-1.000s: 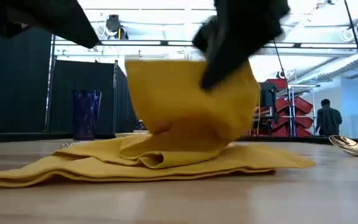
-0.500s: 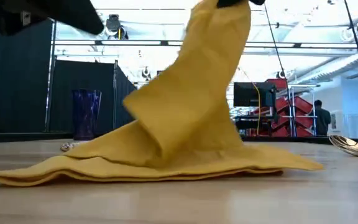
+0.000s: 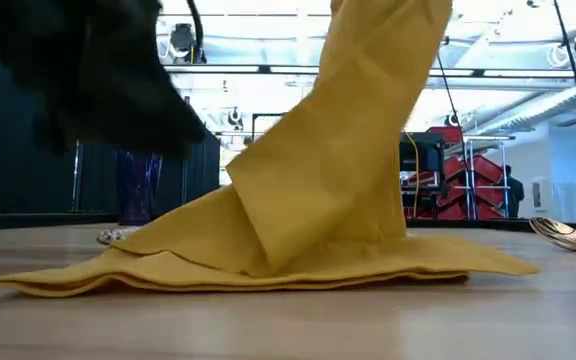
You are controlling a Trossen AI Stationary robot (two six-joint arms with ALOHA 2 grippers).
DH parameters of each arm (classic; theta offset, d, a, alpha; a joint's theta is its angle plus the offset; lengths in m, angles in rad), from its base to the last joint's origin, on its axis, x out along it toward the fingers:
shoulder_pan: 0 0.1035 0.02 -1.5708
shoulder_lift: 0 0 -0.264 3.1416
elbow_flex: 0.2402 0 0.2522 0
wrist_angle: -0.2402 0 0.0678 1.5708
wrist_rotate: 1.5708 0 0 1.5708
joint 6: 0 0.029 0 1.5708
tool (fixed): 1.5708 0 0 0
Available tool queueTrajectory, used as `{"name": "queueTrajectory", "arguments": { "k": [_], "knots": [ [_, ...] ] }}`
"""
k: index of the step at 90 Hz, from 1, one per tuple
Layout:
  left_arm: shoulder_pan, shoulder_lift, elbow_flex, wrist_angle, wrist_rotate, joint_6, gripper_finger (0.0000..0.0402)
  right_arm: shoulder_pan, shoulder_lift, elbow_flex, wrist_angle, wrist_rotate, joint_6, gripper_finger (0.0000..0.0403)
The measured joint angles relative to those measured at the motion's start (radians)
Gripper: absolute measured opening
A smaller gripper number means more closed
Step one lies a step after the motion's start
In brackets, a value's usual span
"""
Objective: Set table place
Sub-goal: Fold the yellow table napkin
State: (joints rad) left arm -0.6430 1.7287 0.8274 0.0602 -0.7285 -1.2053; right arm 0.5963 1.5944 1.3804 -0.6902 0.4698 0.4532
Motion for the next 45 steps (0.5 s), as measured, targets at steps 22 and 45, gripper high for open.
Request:
{"name": "queueTrajectory", "arguments": {
  "k": [22,45],
  "knots": [
    [0.092,0.000,-0.112,0.302,0.177,0.351,0.0213,0.042,0.093,0.000,0.010,-0.027,0.034,0.0000],
    [0.191,0.000,-0.107,0.287,0.242,0.627,0.0220,0.082,0.115,0.000,0.037,-0.031,0.073,0.0000]
  ]
}}
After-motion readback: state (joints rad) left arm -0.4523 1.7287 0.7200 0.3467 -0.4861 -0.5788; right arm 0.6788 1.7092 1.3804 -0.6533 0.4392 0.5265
